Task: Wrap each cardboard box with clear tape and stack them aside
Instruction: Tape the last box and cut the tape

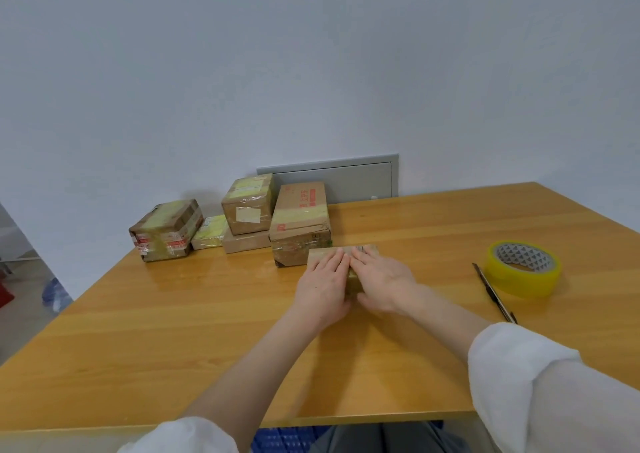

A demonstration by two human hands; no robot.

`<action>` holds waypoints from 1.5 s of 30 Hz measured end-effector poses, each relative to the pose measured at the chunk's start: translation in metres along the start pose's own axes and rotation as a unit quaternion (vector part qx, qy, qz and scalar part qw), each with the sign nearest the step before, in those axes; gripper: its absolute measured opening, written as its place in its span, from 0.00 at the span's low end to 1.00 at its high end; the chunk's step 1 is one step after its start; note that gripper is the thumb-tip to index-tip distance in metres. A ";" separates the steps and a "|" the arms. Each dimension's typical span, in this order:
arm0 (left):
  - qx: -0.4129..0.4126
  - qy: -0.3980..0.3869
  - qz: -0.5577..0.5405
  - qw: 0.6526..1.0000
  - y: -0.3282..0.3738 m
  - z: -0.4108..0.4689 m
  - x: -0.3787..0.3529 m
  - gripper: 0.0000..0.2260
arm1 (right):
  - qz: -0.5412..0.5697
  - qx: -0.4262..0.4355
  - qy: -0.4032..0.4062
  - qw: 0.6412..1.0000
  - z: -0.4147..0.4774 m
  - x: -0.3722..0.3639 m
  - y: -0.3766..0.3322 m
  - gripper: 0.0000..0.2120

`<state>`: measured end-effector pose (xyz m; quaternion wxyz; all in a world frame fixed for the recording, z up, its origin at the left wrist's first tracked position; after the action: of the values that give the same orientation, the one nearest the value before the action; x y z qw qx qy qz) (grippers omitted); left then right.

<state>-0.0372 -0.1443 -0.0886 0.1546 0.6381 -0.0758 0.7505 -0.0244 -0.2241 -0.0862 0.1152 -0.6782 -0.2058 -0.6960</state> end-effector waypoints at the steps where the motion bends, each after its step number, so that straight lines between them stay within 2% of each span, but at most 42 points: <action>1: 0.001 -0.006 -0.001 1.000 0.000 -0.001 -0.001 0.35 | -0.001 0.002 -0.004 1.000 -0.001 0.000 -0.001 0.36; 13: 0.017 -0.037 0.000 0.999 0.002 -0.001 0.002 0.35 | 0.048 -0.025 -0.001 0.999 -0.003 -0.006 0.005 0.39; 27: 0.018 -0.030 -0.001 0.999 0.005 -0.002 0.010 0.36 | 0.092 -0.032 -0.006 0.995 -0.001 -0.004 0.010 0.42; 30: 0.013 -0.009 -0.010 1.000 0.006 -0.004 0.016 0.34 | 0.100 -0.049 0.033 0.993 -0.006 0.004 0.014 0.37; 33: 0.013 0.044 -0.031 0.998 0.006 -0.006 0.023 0.31 | 0.096 -0.069 0.085 0.989 -0.014 0.014 0.018 0.27; 35: 0.013 0.071 -0.037 0.997 0.006 -0.006 0.026 0.28 | 0.089 -0.061 0.095 0.990 -0.016 0.016 0.018 0.25; 41: 0.012 0.026 -0.046 0.999 0.009 -0.006 0.014 0.30 | 0.059 -0.029 0.067 0.996 -0.014 0.006 0.010 0.29; 45: 0.004 0.028 -0.025 0.999 0.008 -0.003 0.008 0.30 | 0.054 -0.033 0.048 0.997 -0.010 0.002 0.008 0.29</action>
<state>-0.0438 -0.1498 -0.0803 0.1732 0.6190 -0.0527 0.7643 -0.0299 -0.2354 -0.0836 0.1397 -0.6573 -0.1401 -0.7272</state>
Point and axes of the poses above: each hand's wrist, its own z-axis towards the middle knuckle, its own x-axis out of the back of the hand, y = z × x, the point moved 7 cm from there along z, towards the middle knuckle, and after that the axes turned 9 degrees about -z, right-handed, at the moved point
